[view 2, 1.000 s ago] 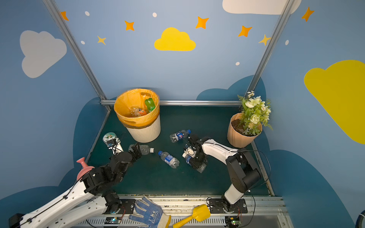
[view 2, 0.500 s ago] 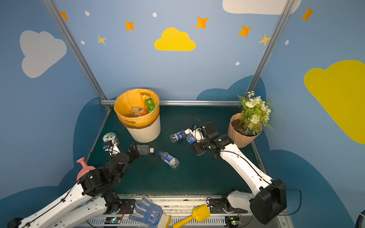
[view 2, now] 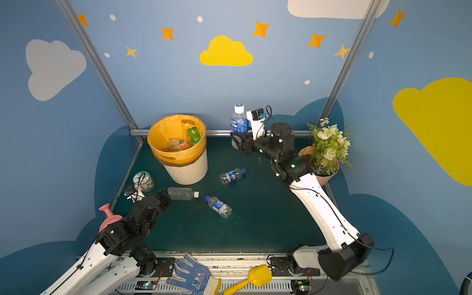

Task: Throw the plastic bottles in the bin
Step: Throw the plastic bottle into the trash bin.

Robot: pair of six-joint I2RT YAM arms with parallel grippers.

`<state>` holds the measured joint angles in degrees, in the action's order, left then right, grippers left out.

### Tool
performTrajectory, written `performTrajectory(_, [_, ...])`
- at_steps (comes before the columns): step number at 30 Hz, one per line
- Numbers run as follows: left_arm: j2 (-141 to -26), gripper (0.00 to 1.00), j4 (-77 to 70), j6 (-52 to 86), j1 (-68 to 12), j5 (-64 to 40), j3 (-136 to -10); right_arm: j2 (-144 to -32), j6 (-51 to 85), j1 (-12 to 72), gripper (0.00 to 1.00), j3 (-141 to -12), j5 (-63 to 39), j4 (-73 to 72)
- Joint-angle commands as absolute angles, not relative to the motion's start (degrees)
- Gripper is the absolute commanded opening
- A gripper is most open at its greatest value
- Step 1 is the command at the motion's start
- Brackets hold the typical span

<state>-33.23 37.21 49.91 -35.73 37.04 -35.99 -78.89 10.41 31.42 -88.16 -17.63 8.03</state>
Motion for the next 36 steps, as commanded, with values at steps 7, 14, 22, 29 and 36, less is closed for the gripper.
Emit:
performTrajectory(7, [-38.3,1.00,36.9,48.9,-34.2,33.1,-37.2,-116.0,27.2,36.6,0.48,-130.6,-34.2,12.2])
performTrajectory(14, [-40.1,1.00,38.0,48.3,-33.2,31.0,-38.6,-138.3,32.0,36.8,0.74,-163.8,-37.5,28.3])
performTrajectory(22, [-40.0,1.00,38.7,47.6,-33.2,30.8,-39.8,-120.7,22.8,33.2,0.92,-149.3,-29.2,32.0])
performTrajectory(29, [-43.2,1.00,37.5,48.0,-35.3,31.2,-42.5,-100.9,13.0,32.9,0.92,-124.9,-25.4,27.8])
performTrajectory(36, [-44.9,1.00,36.7,48.0,-42.4,37.4,-44.0,-79.8,10.5,29.9,0.94,-90.0,-22.1,14.2])
